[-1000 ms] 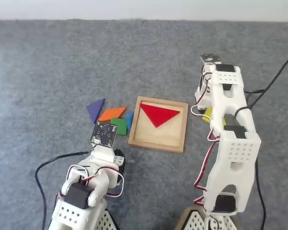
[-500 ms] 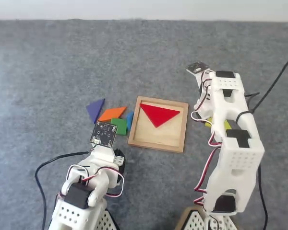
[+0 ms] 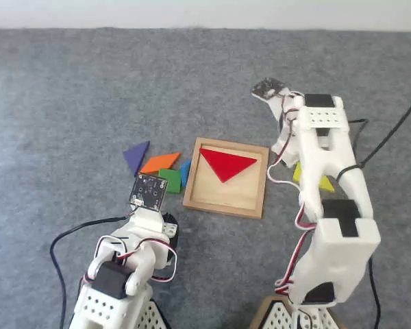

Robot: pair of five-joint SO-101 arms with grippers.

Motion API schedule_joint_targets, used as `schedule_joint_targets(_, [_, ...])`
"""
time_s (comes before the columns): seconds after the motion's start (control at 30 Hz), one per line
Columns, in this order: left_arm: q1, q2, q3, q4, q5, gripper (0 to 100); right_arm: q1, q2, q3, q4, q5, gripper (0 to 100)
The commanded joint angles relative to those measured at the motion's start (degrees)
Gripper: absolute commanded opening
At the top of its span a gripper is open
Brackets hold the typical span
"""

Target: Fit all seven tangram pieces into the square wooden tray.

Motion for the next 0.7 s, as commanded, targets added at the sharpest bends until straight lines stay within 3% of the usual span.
schedule_joint_targets(0.0, [0.26,-1.05,-0.48,0.18,0.35,1,-10.24,-5.58,-0.53,-0.31,-8.88,31.5])
schedule_joint_targets(0.13, [0.26,-1.05,-0.48,0.18,0.35,1,-18.86,-4.26,-0.35,-3.56,-14.95,31.5])
schedule_joint_targets(0.4, [0.26,-1.05,-0.48,0.18,0.35,1,-26.95,2.59,-0.35,-10.33,-20.92,31.5])
schedule_joint_targets(0.67, [0.26,-1.05,-0.48,0.18,0.35,1,-27.91,7.78,-0.70,-12.35,-20.31,31.5])
